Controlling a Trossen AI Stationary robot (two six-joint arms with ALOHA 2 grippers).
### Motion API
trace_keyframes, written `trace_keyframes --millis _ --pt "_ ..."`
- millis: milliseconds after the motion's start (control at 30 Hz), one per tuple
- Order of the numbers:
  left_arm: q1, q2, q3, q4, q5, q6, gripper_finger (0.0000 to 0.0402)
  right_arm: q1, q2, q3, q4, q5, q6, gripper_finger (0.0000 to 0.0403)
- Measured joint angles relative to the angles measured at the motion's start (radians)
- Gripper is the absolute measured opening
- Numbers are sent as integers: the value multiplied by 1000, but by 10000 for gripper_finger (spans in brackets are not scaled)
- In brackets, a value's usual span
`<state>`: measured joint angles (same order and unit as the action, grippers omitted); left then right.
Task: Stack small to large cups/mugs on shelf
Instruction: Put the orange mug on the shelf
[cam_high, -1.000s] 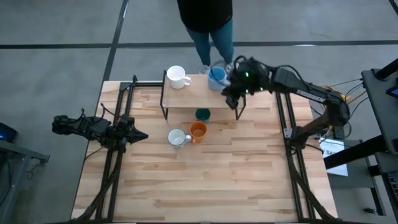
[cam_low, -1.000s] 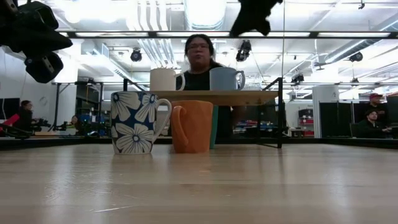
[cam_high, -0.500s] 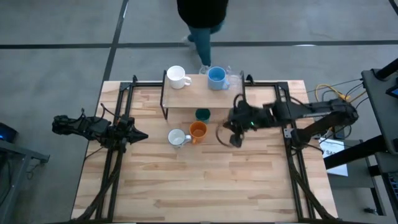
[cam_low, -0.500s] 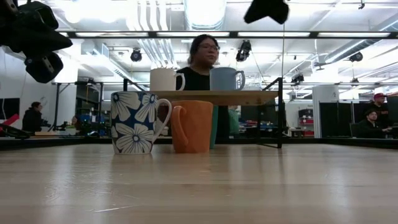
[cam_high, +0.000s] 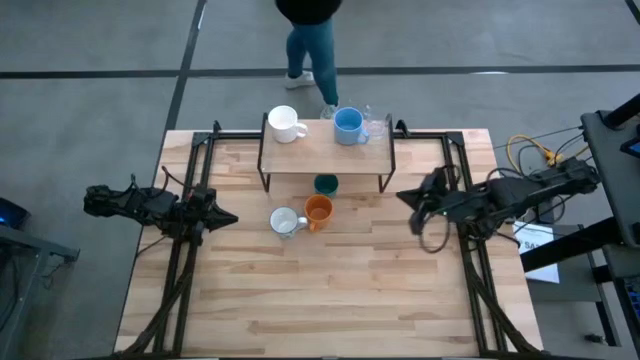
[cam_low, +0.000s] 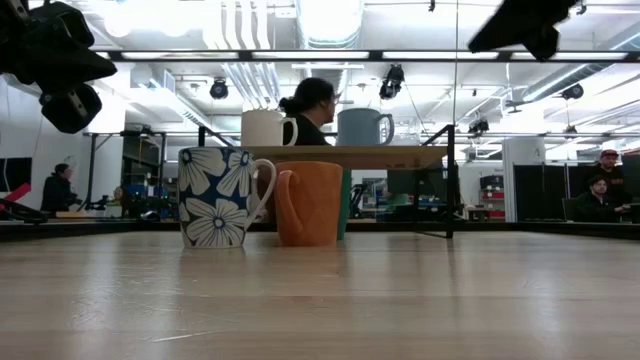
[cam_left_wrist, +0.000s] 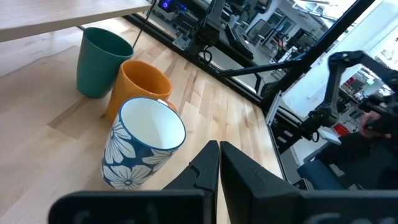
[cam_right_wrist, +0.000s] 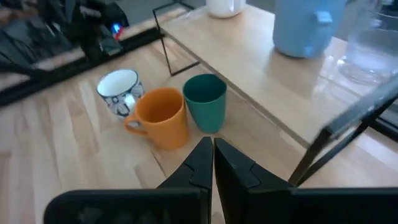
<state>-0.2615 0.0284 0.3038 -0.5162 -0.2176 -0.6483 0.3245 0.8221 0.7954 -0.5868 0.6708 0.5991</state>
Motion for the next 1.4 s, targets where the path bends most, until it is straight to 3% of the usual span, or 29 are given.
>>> trace_keyframes --millis 333,467,767,1133,1400 --pt "0 0 0 12 0 -1 0 1 -291 -349 155 -14 100 8" --pt "0 0 0 39 0 0 0 0 -333 -455 267 -16 100 8" --pt "0 0 0 46 -11 -2 0 0 -366 -642 344 -16 100 8" --pt "0 25 0 102 -105 -3 0 -2 -358 -710 379 -12 -8 8" --pt "0 204 0 218 -77 8 0 -2 -357 -711 383 -2 30 8"
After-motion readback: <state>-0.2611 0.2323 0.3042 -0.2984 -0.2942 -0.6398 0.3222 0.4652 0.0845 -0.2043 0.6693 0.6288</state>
